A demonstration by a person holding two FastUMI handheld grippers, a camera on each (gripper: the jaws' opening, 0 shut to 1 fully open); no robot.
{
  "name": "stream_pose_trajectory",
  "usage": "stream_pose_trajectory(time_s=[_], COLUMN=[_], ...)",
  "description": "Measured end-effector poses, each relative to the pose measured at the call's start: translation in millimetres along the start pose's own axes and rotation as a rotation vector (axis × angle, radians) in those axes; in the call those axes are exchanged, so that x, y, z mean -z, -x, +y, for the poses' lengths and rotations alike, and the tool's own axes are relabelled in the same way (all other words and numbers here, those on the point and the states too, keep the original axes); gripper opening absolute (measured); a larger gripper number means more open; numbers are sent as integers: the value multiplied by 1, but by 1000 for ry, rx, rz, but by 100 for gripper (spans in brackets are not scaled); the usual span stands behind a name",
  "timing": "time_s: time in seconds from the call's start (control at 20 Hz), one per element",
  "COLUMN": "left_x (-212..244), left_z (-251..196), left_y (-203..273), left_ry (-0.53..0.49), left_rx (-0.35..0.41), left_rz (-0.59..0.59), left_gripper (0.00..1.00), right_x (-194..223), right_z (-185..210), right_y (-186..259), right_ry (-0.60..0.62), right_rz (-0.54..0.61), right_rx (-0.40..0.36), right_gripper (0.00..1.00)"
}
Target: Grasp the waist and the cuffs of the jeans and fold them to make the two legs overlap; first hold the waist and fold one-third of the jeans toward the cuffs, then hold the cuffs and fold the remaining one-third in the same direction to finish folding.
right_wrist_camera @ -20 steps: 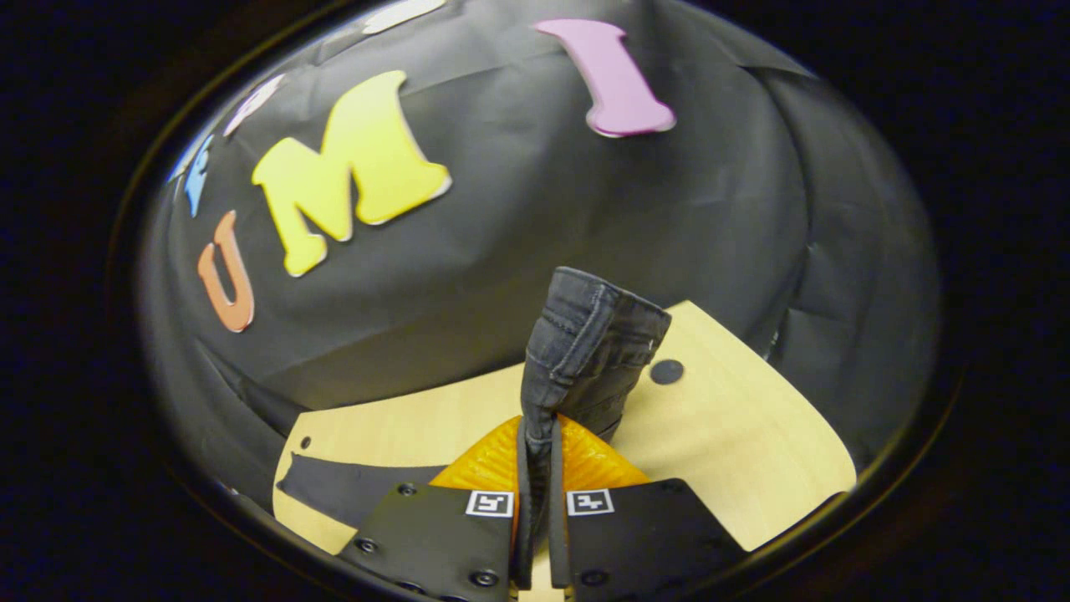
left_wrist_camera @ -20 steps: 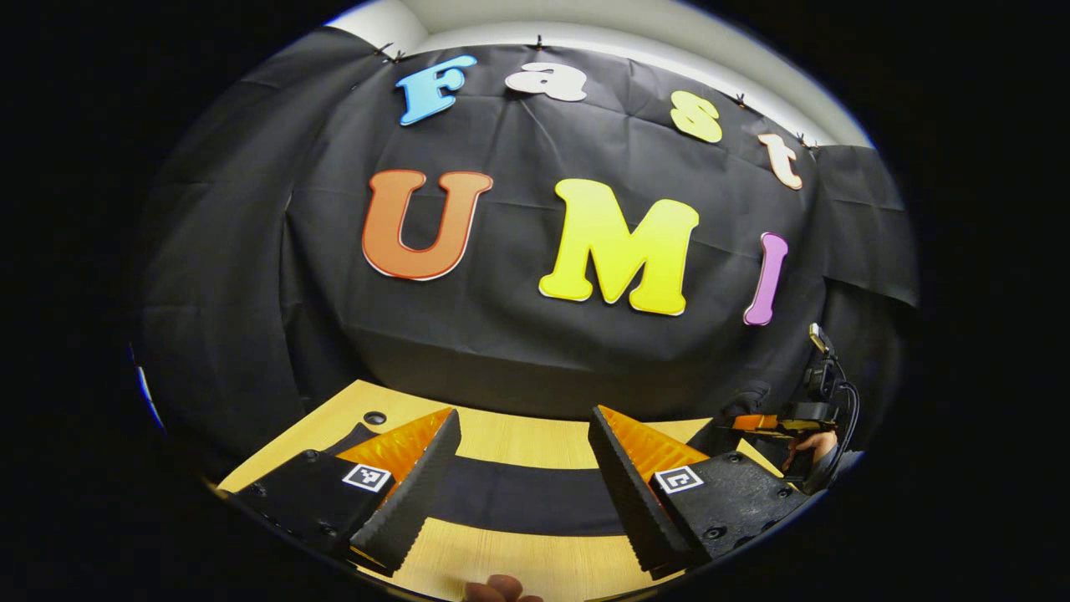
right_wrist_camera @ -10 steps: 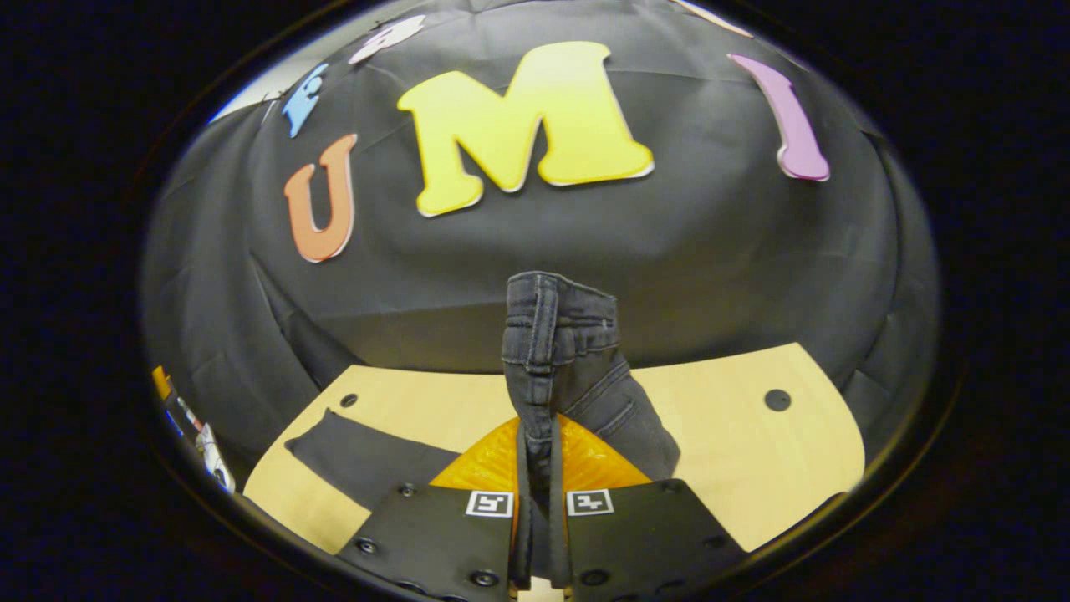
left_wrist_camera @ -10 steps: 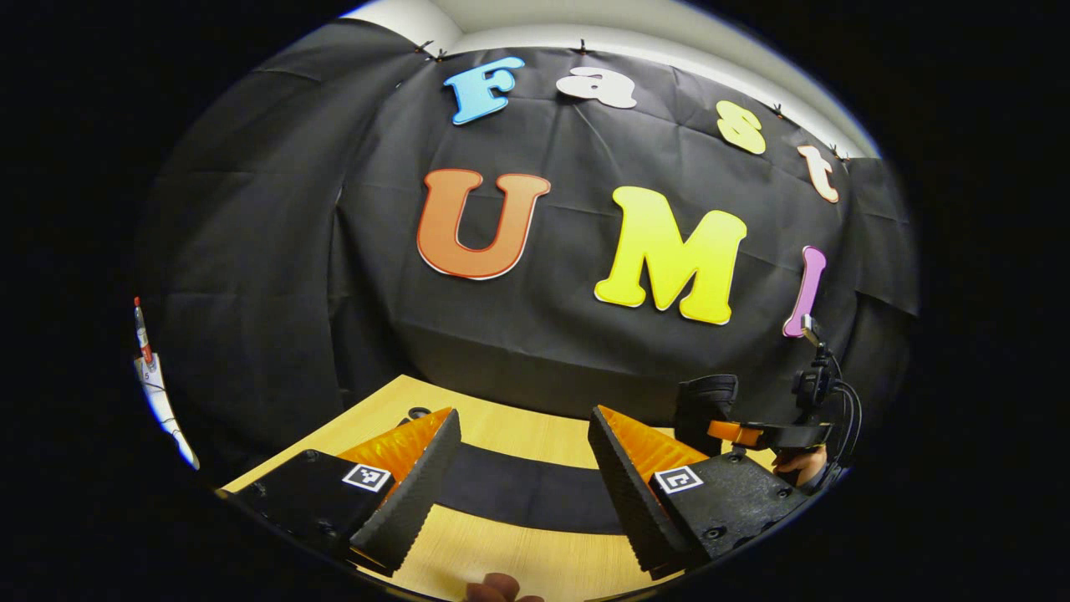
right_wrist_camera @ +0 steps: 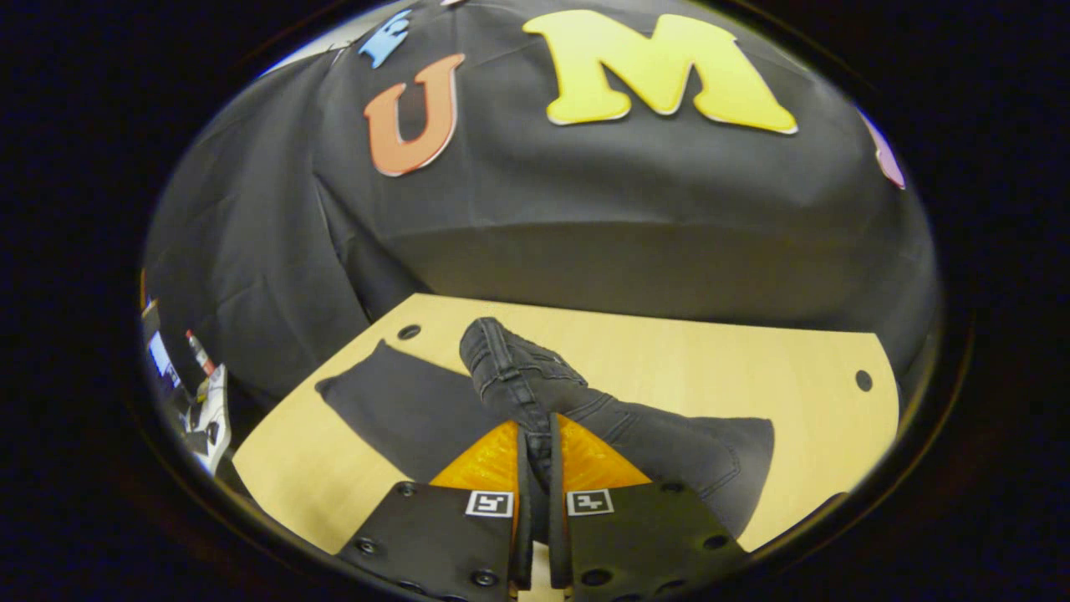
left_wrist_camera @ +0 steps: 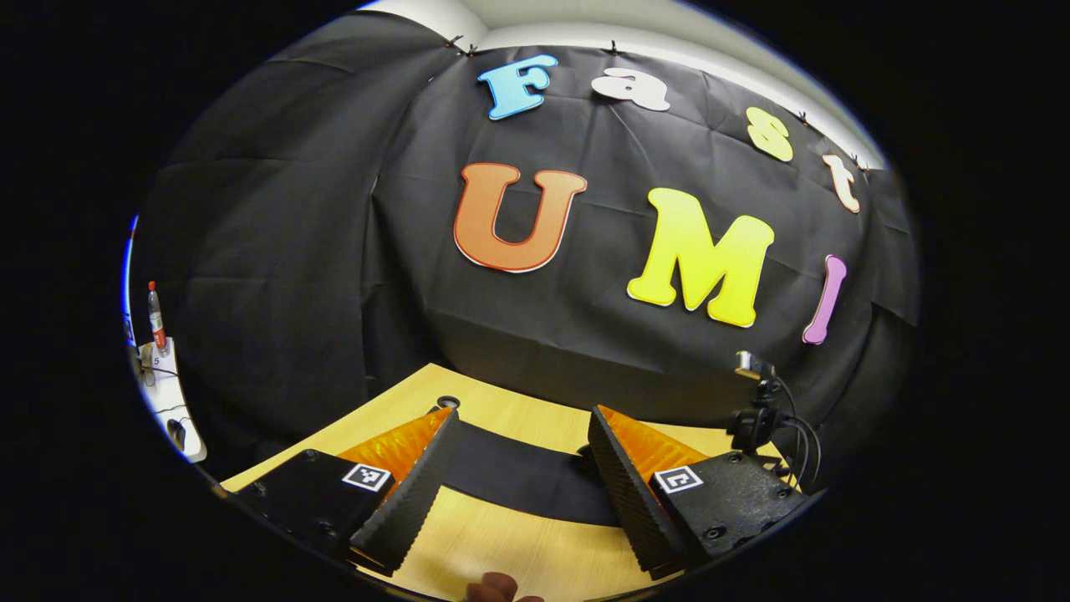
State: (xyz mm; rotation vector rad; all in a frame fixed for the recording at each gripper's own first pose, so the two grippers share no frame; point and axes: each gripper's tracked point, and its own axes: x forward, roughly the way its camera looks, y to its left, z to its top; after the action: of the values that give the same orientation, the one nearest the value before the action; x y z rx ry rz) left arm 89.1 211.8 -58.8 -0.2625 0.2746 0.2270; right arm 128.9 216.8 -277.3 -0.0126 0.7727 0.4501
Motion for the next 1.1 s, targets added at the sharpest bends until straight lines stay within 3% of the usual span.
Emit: stream_pose_trajectory(time_s=[0.3,0.4,0.45,0.5,0.65,0.8,1.1], left_x=[-11,-18,-21,-22,-21,-12,28], left_z=[27,33,35,38,46,51,81], left_y=[-1,-2,-2,-2,-6,-12,-49], left_ry=[2,6,6,7,13,37,239], left_rx=[-55,-64,-66,-68,-69,-69,-46], left_rz=[-26,-45,-52,-57,-56,-41,38], left_gripper=[99,99,99,99,98,98,99], right_x=[44,62,68,72,77,52,-62], right_z=[16,21,22,22,34,31,8], right_y=[-16,-17,-17,-17,-12,-5,37], right_ry=[58,32,34,44,33,46,81], right_rz=[98,147,173,186,188,113,-207], right_rx=[-28,-68,-70,-73,-108,-87,-1], right_gripper=[6,18,48,47,82,99,99])
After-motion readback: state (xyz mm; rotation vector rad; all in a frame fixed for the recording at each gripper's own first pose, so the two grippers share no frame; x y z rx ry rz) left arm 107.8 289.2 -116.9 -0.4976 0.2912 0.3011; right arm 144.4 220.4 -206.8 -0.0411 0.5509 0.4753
